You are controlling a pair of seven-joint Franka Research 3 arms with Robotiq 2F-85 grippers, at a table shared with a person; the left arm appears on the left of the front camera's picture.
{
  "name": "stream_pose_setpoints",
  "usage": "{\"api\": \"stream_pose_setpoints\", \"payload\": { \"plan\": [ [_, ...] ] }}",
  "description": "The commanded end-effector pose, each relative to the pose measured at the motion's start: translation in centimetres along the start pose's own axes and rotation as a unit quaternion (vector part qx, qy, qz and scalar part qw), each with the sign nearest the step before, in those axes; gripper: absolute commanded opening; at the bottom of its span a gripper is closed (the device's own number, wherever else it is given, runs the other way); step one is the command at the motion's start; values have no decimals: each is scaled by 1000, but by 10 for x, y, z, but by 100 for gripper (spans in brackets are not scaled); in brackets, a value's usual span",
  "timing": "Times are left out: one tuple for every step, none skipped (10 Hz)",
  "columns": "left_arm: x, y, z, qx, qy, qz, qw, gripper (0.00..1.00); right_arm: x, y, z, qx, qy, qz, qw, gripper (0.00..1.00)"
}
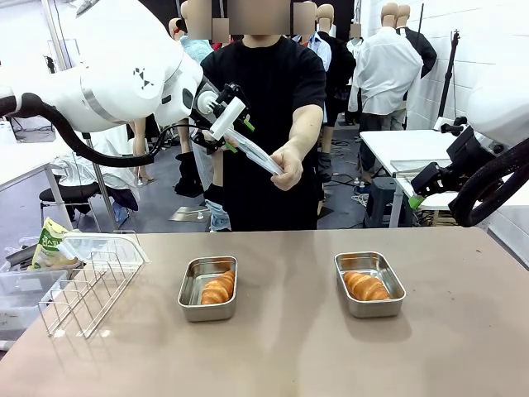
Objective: Place the bread in airtight containers.
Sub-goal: Release when the human grabs the Airtight Container lid.
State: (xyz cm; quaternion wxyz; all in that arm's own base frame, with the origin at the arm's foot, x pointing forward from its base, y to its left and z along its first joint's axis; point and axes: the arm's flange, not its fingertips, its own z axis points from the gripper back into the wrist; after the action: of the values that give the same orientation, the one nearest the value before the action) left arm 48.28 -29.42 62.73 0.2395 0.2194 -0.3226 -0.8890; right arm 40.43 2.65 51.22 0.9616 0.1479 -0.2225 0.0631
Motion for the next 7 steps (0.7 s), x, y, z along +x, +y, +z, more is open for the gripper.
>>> {"api": "stream_pose_setpoints", "payload": {
  "plan": [
    [-6, 4, 1, -11, -21, -16, 1000, 100, 0, 0, -1, 1, 0, 0, 1000, 100],
    [-6, 4, 2, -13, -21, -17, 1000, 100, 0, 0, -1, 1, 0, 0, 1000, 100],
    [-5, 4, 2, -13, -22, -18, 1000, 100, 0, 0, -1, 1, 0, 0, 1000, 100],
    [-5, 3, 3, -14, -22, -18, 999, 100, 0, 0, -1, 1, 0, 0, 1000, 100],
    [-4, 3, 3, -15, -22, -18, 999, 100, 0, 0, -1, 1, 0, 0, 1000, 100],
    [-4, 3, 4, -14, -22, -18, 1000, 100, 0, 0, -1, 1, 0, 0, 1000, 100],
    [-3, 3, 4, -11, -22, -19, 1000, 100, 0, 0, -1, 1, 0, 0, 1000, 100]
  ]
}}
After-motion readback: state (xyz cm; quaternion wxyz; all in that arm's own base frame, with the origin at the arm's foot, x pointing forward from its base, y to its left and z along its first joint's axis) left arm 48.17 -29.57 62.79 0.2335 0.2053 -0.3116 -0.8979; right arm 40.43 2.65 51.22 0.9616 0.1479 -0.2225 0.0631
